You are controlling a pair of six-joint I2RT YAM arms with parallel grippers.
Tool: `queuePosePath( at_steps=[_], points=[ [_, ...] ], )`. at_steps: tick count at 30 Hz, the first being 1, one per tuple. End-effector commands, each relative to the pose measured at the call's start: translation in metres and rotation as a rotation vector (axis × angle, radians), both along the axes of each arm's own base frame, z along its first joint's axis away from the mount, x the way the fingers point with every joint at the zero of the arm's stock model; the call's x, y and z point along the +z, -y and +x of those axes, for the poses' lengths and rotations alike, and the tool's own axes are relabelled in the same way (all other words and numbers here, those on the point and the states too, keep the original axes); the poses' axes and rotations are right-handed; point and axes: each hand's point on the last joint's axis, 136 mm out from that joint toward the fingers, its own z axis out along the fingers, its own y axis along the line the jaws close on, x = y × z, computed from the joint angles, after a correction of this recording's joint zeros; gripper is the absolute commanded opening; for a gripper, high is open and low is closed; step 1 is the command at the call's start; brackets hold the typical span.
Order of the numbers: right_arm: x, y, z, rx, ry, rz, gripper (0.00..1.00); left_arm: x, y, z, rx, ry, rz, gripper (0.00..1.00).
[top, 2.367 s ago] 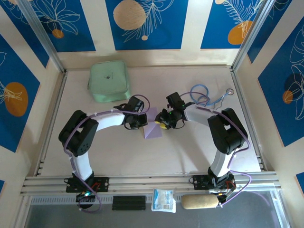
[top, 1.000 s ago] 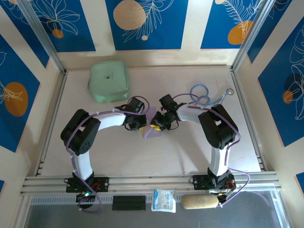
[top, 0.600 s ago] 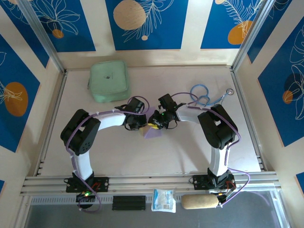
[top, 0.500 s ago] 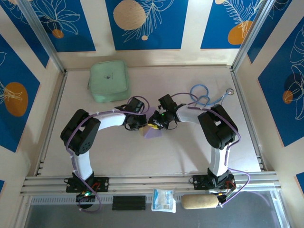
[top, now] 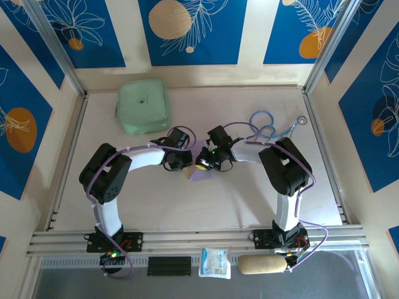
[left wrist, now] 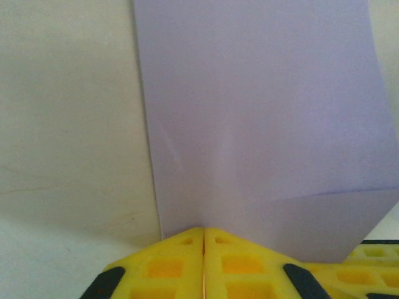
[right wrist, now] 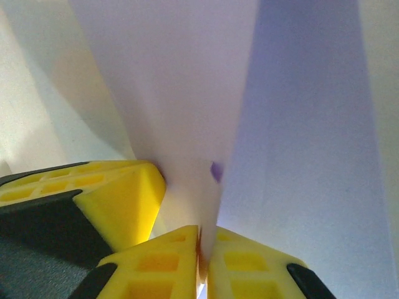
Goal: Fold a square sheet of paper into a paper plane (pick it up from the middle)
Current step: Turn over the paper at the center of the table.
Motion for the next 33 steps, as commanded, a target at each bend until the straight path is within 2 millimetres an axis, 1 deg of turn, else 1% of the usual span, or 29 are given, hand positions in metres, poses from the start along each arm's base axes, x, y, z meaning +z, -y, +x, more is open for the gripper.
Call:
queuePosePath(
  at_steps=[1,5,7,9,11,14,16,18,19,20,22,26,29,33],
  points=[
    [0.008,-0.003,-0.002,0.027,0.03,0.015,0.1,0.027,-0.01,0.007,0.039,0.052,-0.005,0.14],
    [0.017,-0.004,0.002,0.038,0.07,0.023,0.06,0.056,-0.027,0.012,0.1,0.115,-0.04,0.23],
    [0.025,-0.005,0.004,0.046,0.104,0.036,0.06,0.068,-0.037,0.012,0.134,0.138,-0.089,0.34],
    [0.036,-0.007,0.008,0.055,0.139,0.063,0.06,0.08,-0.042,0.01,0.162,0.155,-0.183,0.46],
    [0.049,-0.008,0.011,0.063,0.167,0.099,0.06,0.089,-0.047,0.007,0.195,0.164,-0.285,0.52],
    [0.073,-0.009,0.016,0.076,0.208,0.173,0.06,0.102,-0.05,0.001,0.214,0.178,-0.408,0.67],
    [0.09,-0.011,0.018,0.092,0.224,0.239,0.06,0.11,-0.046,-0.004,0.194,0.182,-0.463,0.79],
    [0.107,-0.013,0.019,0.106,0.235,0.302,0.06,0.118,-0.039,-0.009,0.173,0.181,-0.528,0.87],
    [0.113,-0.012,0.021,0.105,0.238,0.325,0.06,0.12,-0.036,-0.01,0.168,0.184,-0.561,0.89],
    [0.121,-0.012,0.022,0.105,0.242,0.349,0.06,0.127,-0.032,-0.01,0.158,0.202,-0.605,0.9],
    [0.133,-0.012,0.023,0.108,0.247,0.396,0.06,0.138,-0.027,-0.01,0.144,0.227,-0.67,0.9],
    [0.151,-0.013,0.024,0.121,0.253,0.463,0.06,0.147,-0.014,-0.01,0.098,0.237,-0.711,0.89],
    [0.157,-0.015,0.022,0.133,0.249,0.485,0.06,0.151,-0.004,-0.008,0.063,0.234,-0.733,0.87],
    [0.16,-0.015,0.022,0.13,0.24,0.511,0.07,0.154,0.002,-0.005,0.045,0.229,-0.761,0.79]
  ],
)
